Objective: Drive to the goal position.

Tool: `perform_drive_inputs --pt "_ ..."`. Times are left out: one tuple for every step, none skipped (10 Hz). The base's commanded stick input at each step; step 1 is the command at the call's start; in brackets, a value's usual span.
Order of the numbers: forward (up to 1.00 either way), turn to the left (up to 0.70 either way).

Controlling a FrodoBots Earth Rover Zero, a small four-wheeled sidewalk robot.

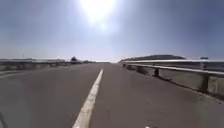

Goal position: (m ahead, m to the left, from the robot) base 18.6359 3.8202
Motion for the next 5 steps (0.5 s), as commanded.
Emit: perform_drive_inputs --pt "0.7 0.0" --pt "0.7 0.0" --pt "0.7 0.0" --pt "0.7 0.0" --pt "0.7 0.0"
